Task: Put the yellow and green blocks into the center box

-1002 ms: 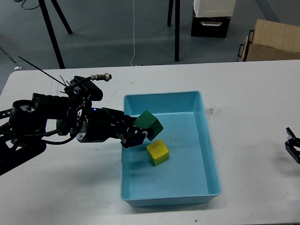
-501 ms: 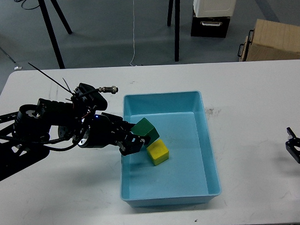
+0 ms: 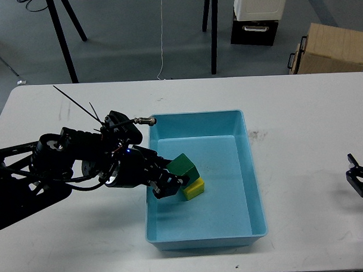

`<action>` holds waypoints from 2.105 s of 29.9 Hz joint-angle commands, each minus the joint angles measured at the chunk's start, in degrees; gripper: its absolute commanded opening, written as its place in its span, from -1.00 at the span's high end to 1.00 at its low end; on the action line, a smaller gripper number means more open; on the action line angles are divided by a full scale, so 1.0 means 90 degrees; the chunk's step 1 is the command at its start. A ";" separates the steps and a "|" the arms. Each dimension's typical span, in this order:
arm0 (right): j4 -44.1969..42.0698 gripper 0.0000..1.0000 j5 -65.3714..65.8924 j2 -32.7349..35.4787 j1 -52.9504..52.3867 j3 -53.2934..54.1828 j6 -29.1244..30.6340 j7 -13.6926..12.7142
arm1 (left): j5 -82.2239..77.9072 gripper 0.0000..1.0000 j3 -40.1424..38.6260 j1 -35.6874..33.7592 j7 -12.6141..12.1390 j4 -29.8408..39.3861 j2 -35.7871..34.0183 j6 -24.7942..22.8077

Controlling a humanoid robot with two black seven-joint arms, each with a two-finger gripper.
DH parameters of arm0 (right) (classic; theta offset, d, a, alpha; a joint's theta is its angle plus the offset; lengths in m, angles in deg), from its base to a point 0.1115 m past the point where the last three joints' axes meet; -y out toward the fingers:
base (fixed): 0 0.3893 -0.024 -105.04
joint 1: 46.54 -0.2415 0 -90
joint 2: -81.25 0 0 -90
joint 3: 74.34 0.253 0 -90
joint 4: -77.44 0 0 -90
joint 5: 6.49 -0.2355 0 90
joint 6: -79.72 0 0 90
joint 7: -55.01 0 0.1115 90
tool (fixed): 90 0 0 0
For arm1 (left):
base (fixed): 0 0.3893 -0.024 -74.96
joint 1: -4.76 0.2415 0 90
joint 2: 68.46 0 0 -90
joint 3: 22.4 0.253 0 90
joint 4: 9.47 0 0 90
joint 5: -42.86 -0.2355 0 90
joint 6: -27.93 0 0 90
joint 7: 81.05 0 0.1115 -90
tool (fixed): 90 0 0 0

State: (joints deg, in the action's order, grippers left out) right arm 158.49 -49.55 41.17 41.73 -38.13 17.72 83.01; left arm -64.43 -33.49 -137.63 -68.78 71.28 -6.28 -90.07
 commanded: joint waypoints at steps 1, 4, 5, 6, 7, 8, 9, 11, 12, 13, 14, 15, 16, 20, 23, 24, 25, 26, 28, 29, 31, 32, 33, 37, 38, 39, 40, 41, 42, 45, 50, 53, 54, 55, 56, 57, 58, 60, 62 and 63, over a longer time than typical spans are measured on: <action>-0.0002 -1.00 -0.0001 0.0000 -0.0003 0.0000 0.0000 0.0000 | -0.0012 0.33 0.0002 -0.0009 0.0004 -0.0085 0.0044 0.0000; -0.0002 -1.00 -0.0001 0.0000 0.0007 0.0000 0.0000 0.0000 | -0.0012 0.32 0.0002 0.0001 0.0004 -0.0095 0.0044 0.0000; -0.0002 -1.00 -0.0001 0.0000 0.0007 0.0000 0.0000 0.0000 | -0.0012 0.31 0.0002 0.0001 -0.0006 -0.0105 0.0044 0.0000; -0.0002 -1.00 -0.0001 0.0000 0.0007 0.0000 0.0000 0.0000 | -0.0012 0.28 0.0002 0.0001 -0.0006 -0.0095 0.0044 0.0000; -0.0002 -1.00 -0.0001 0.0000 0.0007 0.0000 0.0000 0.0000 | -0.0003 0.18 0.0002 0.0001 -0.0015 -0.0095 0.0044 0.0000; -0.0002 -1.00 -0.0001 0.0000 0.0007 0.0000 0.0000 0.0000 | 0.0007 -0.02 0.0002 -0.0009 -0.0044 -0.0095 0.0044 0.0000; -0.0002 -1.00 -0.0001 0.0000 0.0007 0.0000 0.0000 0.0000 | 0.0055 -0.39 -0.0008 -0.0009 -0.0074 -0.0095 0.0034 0.0000; -0.0002 -1.00 0.0009 0.0000 -0.0003 0.0000 0.0000 0.0000 | 0.0056 -0.61 -0.0047 -0.0009 -0.0113 -0.0095 0.0025 0.0000; -0.0012 -1.00 -0.0001 0.0000 -0.0003 0.0000 0.0000 0.0000 | 0.0066 -0.67 -0.0047 -0.0009 -0.0123 -0.0086 0.0034 0.0000; -0.0002 -1.00 -0.0001 0.0000 0.0007 0.0000 0.0000 0.0000 | 0.0066 -0.78 -0.0057 -0.0009 -0.0123 -0.0086 0.0034 0.0000; -0.0002 -1.00 -0.0001 0.0000 0.0007 0.0000 0.0000 0.0000 | 0.0075 -0.90 -0.0076 -0.0009 -0.0123 -0.0086 0.0034 0.0000; -0.0002 -1.00 -0.0001 0.0000 -0.0003 0.0000 0.0000 0.0000 | 0.0095 -0.97 -0.0086 -0.0009 -0.0123 -0.0076 0.0034 0.0000; -0.0002 -1.00 -0.0001 0.0000 0.0007 0.0009 0.0000 0.0000 | 0.0124 -0.98 -0.0086 -0.0009 -0.0123 -0.0076 0.0034 0.0000; -0.0002 -1.00 -0.0001 0.0000 0.0007 0.0000 0.0000 0.0000 | 0.0271 -0.99 -0.0096 -0.0019 -0.0123 -0.0046 0.0005 0.0000; -0.0002 -1.00 0.0009 0.0000 0.0007 0.0000 0.0000 0.0000 | 0.0280 -0.99 -0.0115 -0.0028 -0.0123 -0.0056 -0.0024 0.0000; -0.0002 -1.00 -0.0001 0.0000 -0.0003 0.0000 0.0000 0.0000 | 0.0290 -0.99 -0.0164 -0.0048 -0.0123 -0.0056 -0.0034 0.0000; -0.0002 -1.00 0.0009 0.0000 -0.0003 0.0000 0.0000 0.0000 | 0.0290 -0.99 -0.0261 -0.0048 -0.0123 -0.0056 -0.0034 0.0000; -0.0002 -1.00 -0.0001 0.0000 -0.0003 0.0000 0.0000 0.0000 | 0.0300 -0.99 -0.0426 -0.0048 -0.0113 -0.0056 -0.0044 0.0000; -0.0002 -1.00 -0.0001 0.0000 -0.0003 0.0000 0.0000 0.0000 | 0.0329 -0.99 -0.0846 -0.0048 -0.0113 -0.0056 -0.0044 0.0000; -0.0002 -1.00 -0.0001 -0.0010 -0.0003 0.0000 0.0000 0.0000 | 0.0397 -0.99 -0.1070 -0.0067 -0.0113 -0.0076 -0.0044 0.0000; 0.0007 -1.00 0.0009 -0.0010 -0.0003 0.0009 0.0000 0.0000 | 0.0582 -0.99 -0.1568 -0.0155 -0.0103 -0.0144 -0.0034 0.0000; 0.0017 -1.00 0.0009 -0.0010 -0.0003 0.0009 0.0000 0.0000 | 0.0719 -0.99 -0.1832 -0.0271 -0.0103 -0.0241 -0.0034 0.0000; 0.0017 -1.00 0.0009 -0.0010 -0.0003 0.0009 0.0000 0.0000 | 0.0942 -0.99 -0.2173 -0.0417 -0.0113 -0.0416 0.0005 0.0000; 0.0056 -1.00 -0.0001 0.0010 -0.0003 0.0019 0.0000 0.0000 | 0.2522 -0.98 -0.3754 -0.0536 -0.0579 -0.1274 -0.0005 0.0000; 0.0066 -1.00 -0.0001 0.0020 -0.0013 0.0048 0.0000 0.0000 | 0.2894 -0.98 -0.4009 -0.0536 -0.0756 -0.1499 -0.0024 0.0000; 0.0076 -1.00 0.0009 0.0020 -0.0003 0.0077 0.0000 0.0000 | 0.3255 -0.98 -0.4273 -0.0526 -0.0903 -0.1782 -0.0044 0.0000; 0.0085 -1.00 0.0009 0.0029 -0.0003 0.0097 0.0000 0.0000 | 0.3520 -0.97 -0.4469 -0.0526 -0.0952 -0.2075 -0.0083 0.0000; 0.0095 -1.00 0.0009 0.0029 -0.0013 0.0107 0.0000 0.0000 | 0.3803 -0.97 -0.4635 -0.0517 -0.0943 -0.2445 -0.0160 0.0000; 0.0105 -1.00 0.0009 0.0029 -0.0013 0.0126 0.0000 0.0000 | 0.4135 -0.97 -0.4821 -0.0478 -0.0924 -0.2797 -0.0287 0.0000; 0.0183 -1.00 0.0009 0.0039 -0.0013 0.0195 0.0000 0.0000 | 0.5452 -0.97 -0.5203 -0.0254 -0.0885 -0.3570 -0.0453 0.0000; 0.0241 -1.00 -0.0001 0.0088 -0.0013 0.0283 0.0000 0.0000 | 0.7883 -0.96 -0.5252 0.0633 -0.0855 -0.3943 -0.0718 0.0000; 0.0310 -1.00 -0.0001 0.0107 -0.0013 0.0292 0.0000 0.0000 | 0.9027 -0.96 -0.5311 0.1230 -0.0593 -0.3846 -0.0727 0.0000; 0.0320 -1.00 -0.0001 0.0137 -0.0013 0.0293 0.0000 0.0000 | 0.9359 -0.96 -0.5359 0.1435 -0.0466 -0.3710 -0.0727 0.0000; 0.0320 -1.00 -0.0001 0.0166 -0.0013 0.0302 0.0000 0.0000 | 0.9643 -0.96 -0.5476 0.1669 -0.0378 -0.3593 -0.0708 0.0000; 0.0330 -1.00 -0.0001 0.0185 -0.0013 0.0302 0.0000 0.0000 | 0.9810 -0.96 -0.5622 0.1903 -0.0328 -0.3514 -0.0650 0.0000; 0.0349 -1.00 -0.0001 0.0186 -0.0013 0.0302 0.0000 0.0000 | 0.9976 -0.95 -0.5807 0.2128 -0.0318 -0.3465 -0.0620 0.0131; 0.0369 -1.00 -0.0001 0.0215 -0.0013 0.0322 0.0000 0.0000 | 1.0123 -0.95 -0.6138 0.2449 -0.0318 -0.3368 -0.0523 0.0432; 0.0388 -1.00 -0.0001 0.0235 -0.0013 0.0341 0.0000 0.0000 | 1.0202 -0.95 -0.6636 0.2831 -0.0308 -0.3114 -0.0231 0.0640; 0.0388 -1.00 -0.0001 0.0225 -0.0013 0.0341 0.0000 0.0000 | 1.0212 -0.95 -0.7096 0.3241 -0.0299 -0.2831 0.0072 0.0660; 0.0388 -1.00 -0.0001 0.0225 -0.0013 0.0341 0.0000 0.0000 | 1.0222 -0.95 -0.7262 0.3475 -0.0270 -0.2675 0.0247 0.0670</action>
State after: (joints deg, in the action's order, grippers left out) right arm 161.98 -49.56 43.21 41.61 -35.09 17.72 83.02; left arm 27.03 -93.22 -112.18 -71.58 43.38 -8.20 -84.88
